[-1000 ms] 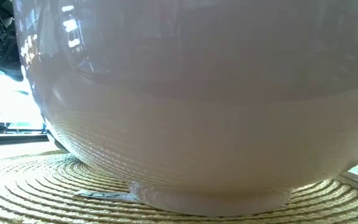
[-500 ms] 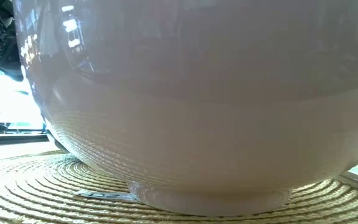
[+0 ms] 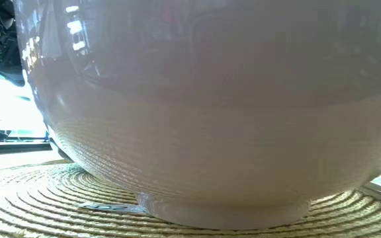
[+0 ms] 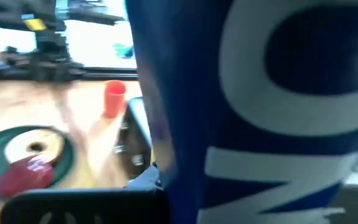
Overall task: Arrange a breakfast setting
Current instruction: Pour the cereal into the white bowl
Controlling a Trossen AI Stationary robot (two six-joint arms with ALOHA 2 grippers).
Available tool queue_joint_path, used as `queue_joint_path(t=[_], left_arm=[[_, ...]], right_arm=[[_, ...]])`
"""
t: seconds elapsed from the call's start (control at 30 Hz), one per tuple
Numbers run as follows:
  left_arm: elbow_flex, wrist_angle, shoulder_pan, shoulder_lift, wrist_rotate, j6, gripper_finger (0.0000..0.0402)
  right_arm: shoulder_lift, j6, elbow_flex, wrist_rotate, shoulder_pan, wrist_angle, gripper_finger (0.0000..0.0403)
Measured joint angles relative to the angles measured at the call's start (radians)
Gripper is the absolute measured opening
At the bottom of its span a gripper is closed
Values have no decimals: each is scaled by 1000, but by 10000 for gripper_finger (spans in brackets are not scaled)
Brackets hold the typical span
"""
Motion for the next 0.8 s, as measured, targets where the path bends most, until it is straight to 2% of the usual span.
queue_joint_path(t=[0.3,0.8], left_arm=[[0,0,0,0,0,0,113],[0,0,0,0,0,0,113]], right_arm=[[0,317,-160,174,-113,-44,59],[3,664,-389,214,-282,-40,59]])
